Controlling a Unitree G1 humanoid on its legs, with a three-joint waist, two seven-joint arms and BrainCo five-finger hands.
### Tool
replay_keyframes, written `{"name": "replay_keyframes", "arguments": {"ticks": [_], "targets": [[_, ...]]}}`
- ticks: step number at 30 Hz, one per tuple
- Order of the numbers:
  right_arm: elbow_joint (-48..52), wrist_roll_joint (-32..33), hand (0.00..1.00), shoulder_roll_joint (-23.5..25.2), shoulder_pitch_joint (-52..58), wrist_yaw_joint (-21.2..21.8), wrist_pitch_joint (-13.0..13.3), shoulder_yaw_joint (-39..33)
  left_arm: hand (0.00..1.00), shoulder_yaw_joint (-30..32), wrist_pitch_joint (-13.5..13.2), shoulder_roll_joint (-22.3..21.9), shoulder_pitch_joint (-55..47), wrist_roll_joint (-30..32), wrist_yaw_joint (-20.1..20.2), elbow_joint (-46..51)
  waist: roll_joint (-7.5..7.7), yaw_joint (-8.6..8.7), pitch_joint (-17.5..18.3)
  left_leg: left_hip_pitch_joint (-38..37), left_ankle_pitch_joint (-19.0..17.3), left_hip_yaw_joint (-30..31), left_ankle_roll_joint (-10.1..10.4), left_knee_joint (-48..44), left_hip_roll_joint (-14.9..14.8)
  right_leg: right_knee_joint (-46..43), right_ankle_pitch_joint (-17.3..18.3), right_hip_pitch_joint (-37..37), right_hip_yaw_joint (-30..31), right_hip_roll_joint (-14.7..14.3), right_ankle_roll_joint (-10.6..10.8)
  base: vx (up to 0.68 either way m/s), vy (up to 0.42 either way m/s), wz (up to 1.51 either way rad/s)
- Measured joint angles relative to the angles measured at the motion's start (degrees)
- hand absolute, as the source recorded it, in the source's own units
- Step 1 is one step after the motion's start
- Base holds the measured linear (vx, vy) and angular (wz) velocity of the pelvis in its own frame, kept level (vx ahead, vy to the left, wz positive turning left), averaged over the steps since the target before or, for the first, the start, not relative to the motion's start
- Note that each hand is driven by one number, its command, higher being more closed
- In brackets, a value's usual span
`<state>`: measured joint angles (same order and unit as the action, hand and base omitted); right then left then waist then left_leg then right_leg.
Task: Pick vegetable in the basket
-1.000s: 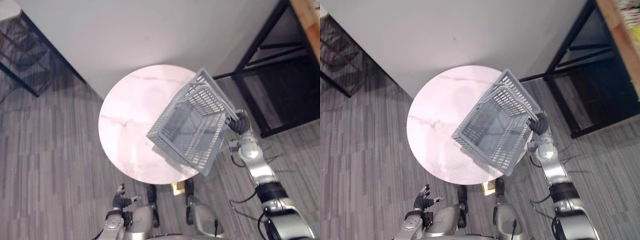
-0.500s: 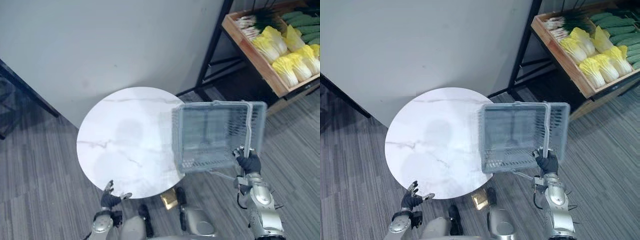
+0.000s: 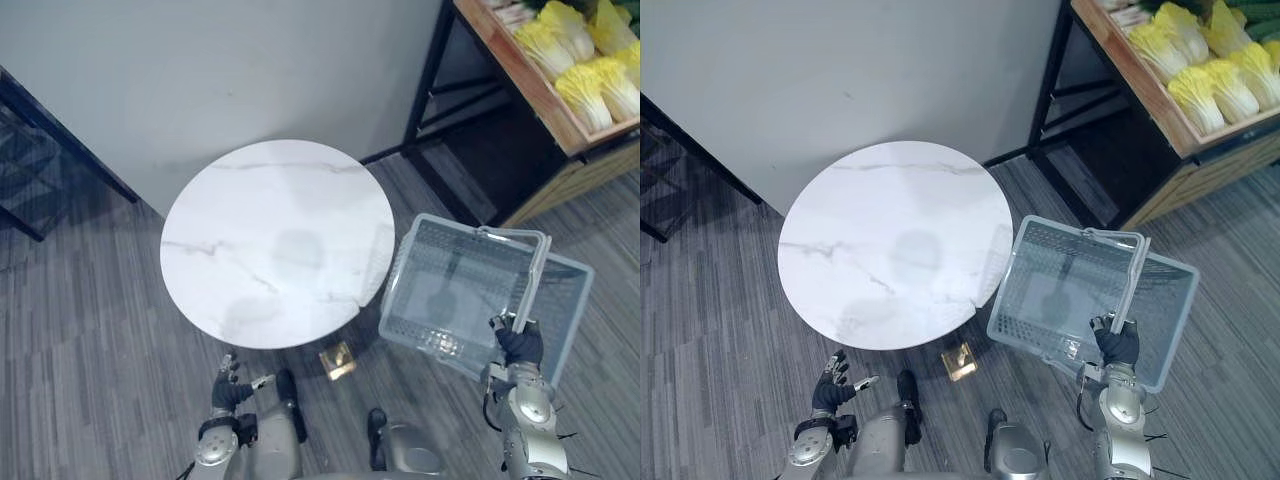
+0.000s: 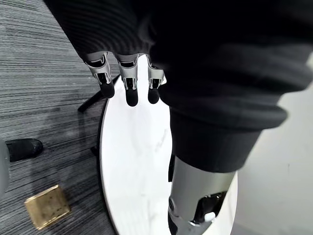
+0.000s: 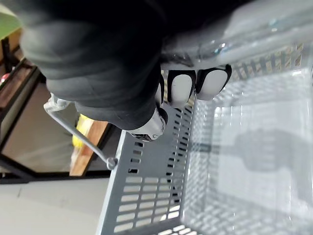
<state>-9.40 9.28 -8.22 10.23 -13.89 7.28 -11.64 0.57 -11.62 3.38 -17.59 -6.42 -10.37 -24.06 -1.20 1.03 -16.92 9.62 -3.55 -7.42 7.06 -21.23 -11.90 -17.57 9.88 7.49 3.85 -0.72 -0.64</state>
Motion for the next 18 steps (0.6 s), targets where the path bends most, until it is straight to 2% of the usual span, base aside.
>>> {"name": "replay_keyframes", "arguments": {"ticks": [2, 3, 4, 5, 6, 8, 10, 12, 13, 14, 15, 16, 17, 18], "targets": [[1.4, -1.1, 1.00, 0.2, 2.9, -0.9, 0.0, 0.0, 0.00, -0.4, -0.1, -1.1, 0.1, -0.7, -0.1, 0.1, -1.17, 0.09, 0.7, -2.7, -6.2, 2.9, -0.4, -3.9, -0.1, -1.3, 0.0, 0.2, 2.5, -2.2, 0.1, -0.06, 0.061, -0.77], [1.9, -1.1, 1.00, 0.5, 3.6, -1.0, 0.0, -0.1, 0.00, -0.5, -0.1, -1.3, 0.3, -0.7, -0.1, 0.1, -1.33, 0.44, 0.8, -3.5, -7.0, 2.8, -0.7, -2.6, -0.2, -1.4, 0.2, 0.7, 2.8, -2.5, 0.3, -0.10, 0.108, -0.37], [1.9, -1.3, 1.00, 0.8, 4.1, -1.0, 0.0, -0.3, 0.00, -0.5, -0.2, -1.3, 0.4, -0.7, -0.1, 0.1, -1.44, 1.50, 1.0, -4.7, -8.0, 2.8, -0.6, -0.2, -0.1, -1.5, 0.6, 1.0, 2.9, -2.6, 1.1, -0.11, 0.125, -0.10], [1.9, -1.6, 1.00, 1.3, 4.9, -1.0, 0.0, -1.4, 0.00, -1.0, -0.1, -1.3, 0.9, -0.7, -0.1, -0.1, -2.04, 2.49, 1.5, -6.2, -9.2, 2.4, 0.3, 3.9, 0.1, -1.2, 0.5, 1.5, 2.6, -2.6, 1.6, -0.12, 0.155, -0.10], [1.7, -1.5, 1.00, 2.4, 5.5, -1.2, -0.2, -2.4, 0.00, -1.1, -0.1, -0.9, 1.5, -0.7, -0.1, -0.2, -1.14, 2.72, 1.7, -6.5, -8.8, 1.5, 0.1, 5.6, 1.0, -0.9, 0.0, 2.1, 3.3, -2.0, 2.5, -0.06, 0.117, -0.13], [1.8, -1.4, 1.00, 3.5, 6.2, -1.5, -0.2, -3.3, 0.00, -1.1, -0.1, -0.6, 1.4, -0.6, -0.4, -0.2, -0.46, 2.62, 1.9, -6.8, -8.5, -0.6, 0.1, 5.4, 1.3, 0.1, -1.6, 2.3, 5.3, -2.0, 2.8, 0.00, 0.117, -0.49], [1.8, -1.4, 1.00, 3.9, 7.0, -1.9, -0.3, -3.3, 0.00, -1.1, 0.0, -0.3, 1.9, -0.2, -1.0, -0.2, -0.29, 2.92, 2.0, -7.2, -8.8, -2.5, -0.4, 5.0, 1.3, 1.3, -3.1, 1.9, 7.0, -2.0, 3.4, 0.05, 0.126, -0.66], [1.7, -0.9, 1.00, 4.2, 6.1, -2.3, -0.3, -3.1, 0.00, -0.8, 0.0, 0.4, 3.4, -0.1, -1.8, 0.0, -0.14, 2.87, 2.1, -7.8, -9.0, -7.2, -0.8, 5.0, 0.9, 2.9, -6.3, 3.9, 8.9, -2.8, 4.5, -0.03, 0.123, -1.19], [1.4, -0.9, 1.00, 4.4, 4.5, -2.2, -0.3, -2.8, 0.00, -0.2, 0.0, 0.7, 4.2, -0.1, -2.4, 0.7, -0.13, 2.89, 2.1, -8.0, -9.3, -10.2, -1.1, 5.3, -0.2, 4.5, -8.6, 5.3, 5.2, -2.9, 4.6, -0.08, 0.080, -1.40], [1.3, -0.9, 1.00, 4.5, 3.4, -2.3, -0.3, -2.5, 0.00, 0.2, 0.0, 0.8, 4.3, -0.1, -2.7, 1.6, 0.18, 2.90, 2.1, -8.4, -9.6, -12.9, -1.6, 5.6, -0.9, 6.2, -7.9, 5.5, 0.0, -1.7, 2.7, -0.07, 0.016, -1.53], [0.7, -0.9, 1.00, 4.1, 1.5, -2.4, -0.3, -2.2, 0.00, 0.2, 0.0, 1.8, 5.0, -0.1, -3.4, 2.3, 0.59, 2.88, 1.6, -9.7, -9.8, -16.8, -1.8, 6.3, -0.9, 6.0, -7.0, 6.1, -11.6, 1.8, -0.9, -0.05, 0.029, -1.70], [-1.0, -0.9, 1.00, 3.8, 0.1, -2.4, -0.2, -1.6, 0.00, 0.2, 0.0, 2.5, 5.4, -0.1, -3.6, 3.3, 0.61, 2.96, 1.6, -12.3, -9.8, -20.7, -1.8, 7.4, -1.2, 4.3, -5.8, 5.4, -25.4, 6.7, -3.2, -0.03, 0.026, -1.70], [-1.7, -0.9, 1.00, 3.8, -0.5, -2.4, -0.3, -1.0, 0.00, 0.4, -0.1, 2.8, 5.4, -0.1, -3.7, 4.1, 0.69, 2.88, 1.6, -14.0, -9.9, -22.9, -1.8, 8.1, -1.4, 3.2, -5.5, 4.7, -31.2, 8.6, -4.2, 0.03, 0.000, -1.85], [-2.6, -1.0, 1.00, 3.5, -1.4, -2.2, -0.3, 0.5, 0.00, 0.7, -0.2, 3.2, 5.1, -0.1, -3.6, 5.1, 0.73, 2.62, 1.8, -16.6, -10.5, -26.6, -0.9, 9.2, -1.2, 1.4, -5.7, 3.7, -39.0, 11.2, -4.3, 0.11, -0.110, -1.85]]}}
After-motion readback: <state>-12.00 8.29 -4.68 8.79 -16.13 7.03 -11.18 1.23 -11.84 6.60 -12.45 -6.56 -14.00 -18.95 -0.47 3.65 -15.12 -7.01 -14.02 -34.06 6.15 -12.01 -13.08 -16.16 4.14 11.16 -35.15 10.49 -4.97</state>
